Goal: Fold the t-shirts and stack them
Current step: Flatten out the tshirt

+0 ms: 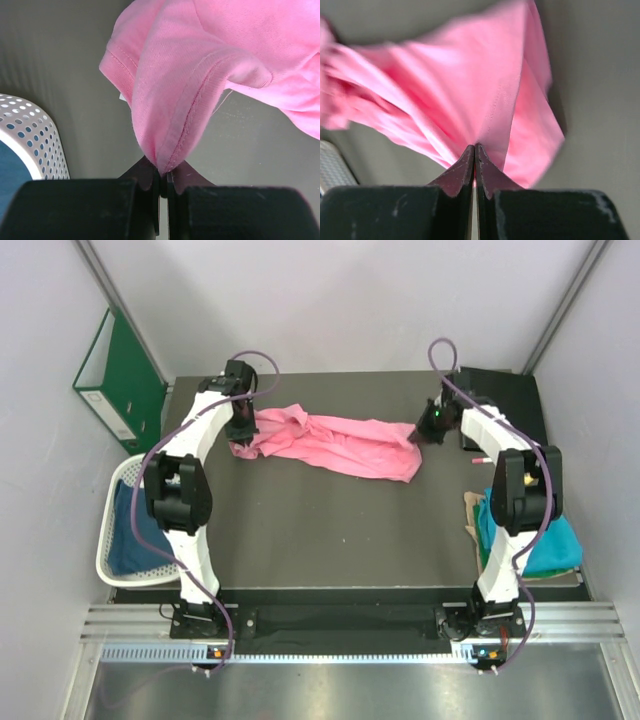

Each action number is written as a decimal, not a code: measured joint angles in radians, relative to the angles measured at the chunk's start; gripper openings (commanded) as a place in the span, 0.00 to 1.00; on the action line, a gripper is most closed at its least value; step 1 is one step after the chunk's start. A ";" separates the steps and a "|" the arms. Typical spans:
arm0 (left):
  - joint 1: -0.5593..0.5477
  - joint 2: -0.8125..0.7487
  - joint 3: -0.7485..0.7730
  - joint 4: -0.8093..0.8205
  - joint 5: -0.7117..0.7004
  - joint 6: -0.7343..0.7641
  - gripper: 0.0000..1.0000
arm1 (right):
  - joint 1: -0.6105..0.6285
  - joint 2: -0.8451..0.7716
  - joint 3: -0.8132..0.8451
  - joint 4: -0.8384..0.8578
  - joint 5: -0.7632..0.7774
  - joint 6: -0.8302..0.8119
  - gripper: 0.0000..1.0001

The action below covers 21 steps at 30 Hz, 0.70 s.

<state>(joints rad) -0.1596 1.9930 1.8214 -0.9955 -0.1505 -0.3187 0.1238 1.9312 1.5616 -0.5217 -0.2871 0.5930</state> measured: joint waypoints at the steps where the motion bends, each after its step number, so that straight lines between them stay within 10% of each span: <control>1: 0.000 0.004 0.000 0.000 0.000 0.002 0.00 | 0.002 -0.003 -0.046 -0.017 -0.005 -0.006 0.00; 16: 0.000 0.065 0.000 0.000 0.008 0.019 0.00 | 0.031 0.072 -0.122 -0.138 -0.047 -0.043 0.16; 19: 0.000 0.065 0.000 0.000 0.009 0.019 0.00 | 0.031 0.072 -0.114 -0.149 -0.040 -0.049 0.34; 21: 0.000 0.065 0.000 0.000 0.013 0.019 0.00 | 0.031 0.072 -0.114 -0.158 -0.037 -0.048 0.63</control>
<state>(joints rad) -0.1596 2.0583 1.8214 -0.9955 -0.1375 -0.2996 0.1543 2.0033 1.4471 -0.6796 -0.3244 0.5446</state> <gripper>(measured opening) 0.048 0.293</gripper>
